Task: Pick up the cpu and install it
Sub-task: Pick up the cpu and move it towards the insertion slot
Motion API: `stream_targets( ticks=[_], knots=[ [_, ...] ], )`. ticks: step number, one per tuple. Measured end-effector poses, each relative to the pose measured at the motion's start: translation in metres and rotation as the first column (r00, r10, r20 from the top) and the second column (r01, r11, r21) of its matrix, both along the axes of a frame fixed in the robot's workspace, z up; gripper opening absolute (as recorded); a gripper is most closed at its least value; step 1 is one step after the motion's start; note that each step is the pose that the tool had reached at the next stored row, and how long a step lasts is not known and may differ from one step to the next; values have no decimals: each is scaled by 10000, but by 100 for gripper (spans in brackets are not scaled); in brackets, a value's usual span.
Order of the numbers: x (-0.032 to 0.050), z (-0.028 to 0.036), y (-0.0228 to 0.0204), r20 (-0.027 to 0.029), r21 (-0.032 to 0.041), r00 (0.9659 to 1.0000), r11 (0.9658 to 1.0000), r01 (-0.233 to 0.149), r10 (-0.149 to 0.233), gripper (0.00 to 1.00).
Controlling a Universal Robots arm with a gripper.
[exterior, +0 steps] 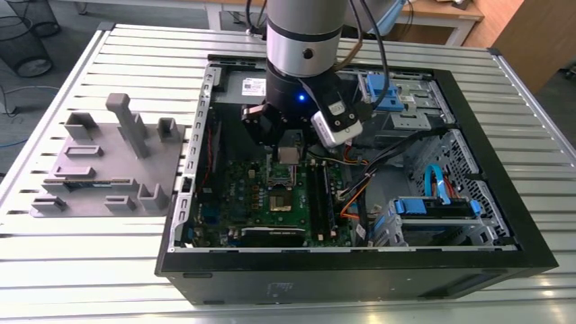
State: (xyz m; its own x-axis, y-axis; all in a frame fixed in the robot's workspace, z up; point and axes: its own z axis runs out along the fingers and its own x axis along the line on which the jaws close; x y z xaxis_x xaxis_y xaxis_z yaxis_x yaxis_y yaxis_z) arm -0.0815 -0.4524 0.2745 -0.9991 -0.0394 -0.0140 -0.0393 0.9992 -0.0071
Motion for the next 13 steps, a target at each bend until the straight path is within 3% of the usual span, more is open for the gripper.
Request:
stream_targets(
  ticks=[13],
  knots=[
    [-24,-76,0,0,-1,10000,10000,8,-8,47]
  ],
)
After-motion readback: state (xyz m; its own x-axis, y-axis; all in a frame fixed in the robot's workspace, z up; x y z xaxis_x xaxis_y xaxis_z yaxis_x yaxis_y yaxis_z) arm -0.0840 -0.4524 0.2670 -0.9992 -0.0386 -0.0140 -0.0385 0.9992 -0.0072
